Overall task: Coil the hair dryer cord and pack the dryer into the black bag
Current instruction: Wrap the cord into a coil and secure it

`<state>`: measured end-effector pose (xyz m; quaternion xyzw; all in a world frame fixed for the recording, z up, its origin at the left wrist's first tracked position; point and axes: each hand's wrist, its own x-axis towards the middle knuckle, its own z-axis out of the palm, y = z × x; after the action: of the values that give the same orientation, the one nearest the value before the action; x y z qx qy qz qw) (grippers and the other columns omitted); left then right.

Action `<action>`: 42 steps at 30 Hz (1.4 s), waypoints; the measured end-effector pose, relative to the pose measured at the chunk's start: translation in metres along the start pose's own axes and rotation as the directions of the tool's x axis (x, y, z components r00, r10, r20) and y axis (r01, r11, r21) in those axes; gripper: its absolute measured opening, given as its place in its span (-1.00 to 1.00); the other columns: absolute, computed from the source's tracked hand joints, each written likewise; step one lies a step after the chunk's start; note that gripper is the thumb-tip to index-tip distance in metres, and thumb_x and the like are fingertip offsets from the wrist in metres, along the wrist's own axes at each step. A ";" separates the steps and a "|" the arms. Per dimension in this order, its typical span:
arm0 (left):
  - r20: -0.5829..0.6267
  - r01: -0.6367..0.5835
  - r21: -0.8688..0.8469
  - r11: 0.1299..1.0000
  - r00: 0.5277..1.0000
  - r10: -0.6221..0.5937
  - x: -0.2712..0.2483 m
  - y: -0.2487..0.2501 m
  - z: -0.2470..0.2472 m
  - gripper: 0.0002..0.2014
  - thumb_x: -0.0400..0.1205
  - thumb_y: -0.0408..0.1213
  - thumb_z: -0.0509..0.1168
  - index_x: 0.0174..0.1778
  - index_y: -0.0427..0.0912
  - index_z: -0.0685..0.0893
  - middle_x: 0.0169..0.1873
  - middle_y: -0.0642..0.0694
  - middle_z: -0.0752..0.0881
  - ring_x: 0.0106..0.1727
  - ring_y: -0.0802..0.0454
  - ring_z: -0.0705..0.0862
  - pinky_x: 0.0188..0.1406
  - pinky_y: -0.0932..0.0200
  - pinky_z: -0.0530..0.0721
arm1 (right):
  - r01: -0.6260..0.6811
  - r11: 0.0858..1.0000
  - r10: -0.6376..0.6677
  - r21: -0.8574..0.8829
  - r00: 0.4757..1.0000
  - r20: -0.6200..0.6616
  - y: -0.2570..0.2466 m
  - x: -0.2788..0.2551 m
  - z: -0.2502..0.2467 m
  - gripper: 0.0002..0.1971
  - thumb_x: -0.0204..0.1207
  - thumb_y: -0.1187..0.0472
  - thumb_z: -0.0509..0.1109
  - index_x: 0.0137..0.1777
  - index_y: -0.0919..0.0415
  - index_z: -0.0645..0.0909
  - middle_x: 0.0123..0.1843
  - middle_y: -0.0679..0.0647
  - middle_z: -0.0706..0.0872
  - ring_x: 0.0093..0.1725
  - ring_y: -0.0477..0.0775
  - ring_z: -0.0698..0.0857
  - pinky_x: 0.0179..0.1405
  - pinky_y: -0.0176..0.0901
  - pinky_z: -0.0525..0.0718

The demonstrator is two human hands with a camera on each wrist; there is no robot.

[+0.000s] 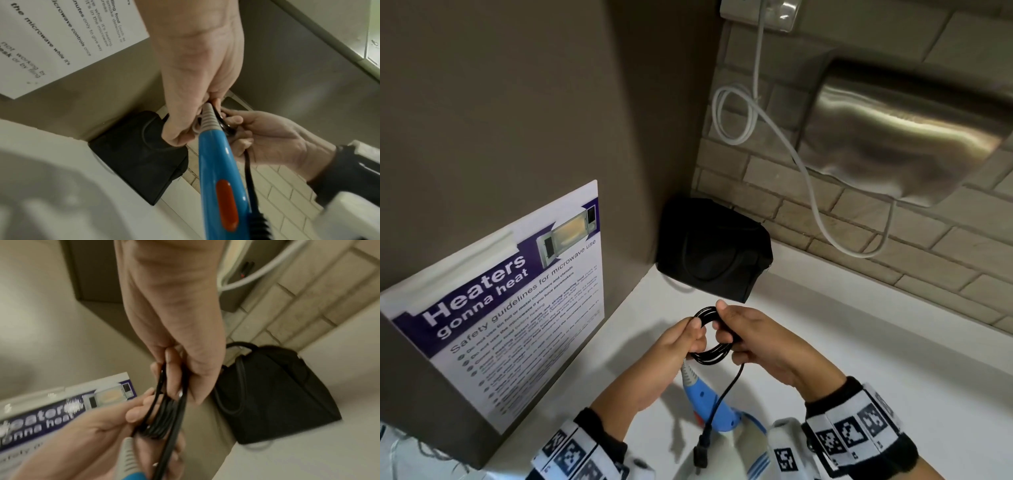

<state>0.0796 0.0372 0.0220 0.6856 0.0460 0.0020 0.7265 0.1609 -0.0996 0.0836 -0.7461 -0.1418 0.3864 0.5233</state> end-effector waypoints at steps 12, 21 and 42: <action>-0.087 -0.161 0.534 0.830 0.966 0.243 0.002 -0.006 0.015 -0.91 0.75 -0.19 0.00 0.15 0.02 0.33 -0.30 0.09 0.50 -0.40 0.21 0.47 -0.41 0.29 0.41 | 0.012 1.000 -0.012 0.017 1.000 0.013 -0.005 0.000 0.004 -0.62 0.72 -0.04 0.11 -0.32 0.10 0.39 -0.50 -0.11 0.32 -0.52 -0.12 0.24 -0.52 -0.34 0.31; -0.349 -0.074 0.289 0.954 0.920 0.177 0.008 -0.003 0.024 -0.77 0.75 -0.19 -0.04 -0.14 -0.23 0.36 -0.37 -0.13 0.52 -0.41 0.01 0.45 -0.50 0.13 0.43 | 0.072 0.985 -0.103 0.158 0.974 0.202 0.003 -0.011 0.005 -0.75 0.70 0.05 0.18 -0.07 0.20 0.56 -0.23 -0.01 0.55 -0.43 -0.12 0.35 -0.38 -0.33 0.43; -0.238 -0.019 0.396 0.918 0.963 0.123 0.006 0.006 0.023 -0.82 0.76 -0.18 -0.04 -0.13 -0.11 0.31 -0.31 -0.16 0.63 -0.54 0.36 0.58 -0.61 0.43 0.38 | 0.009 0.951 -0.050 0.311 0.991 0.125 -0.002 -0.005 -0.005 -0.64 0.73 0.04 0.09 -0.24 0.18 0.52 -0.38 0.02 0.48 -0.50 -0.10 0.28 -0.46 -0.32 0.38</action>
<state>0.0876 0.0148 0.0288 0.8114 0.1146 0.1088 0.5627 0.1617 -0.1051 0.0884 -0.6257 -0.1250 0.4441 0.6290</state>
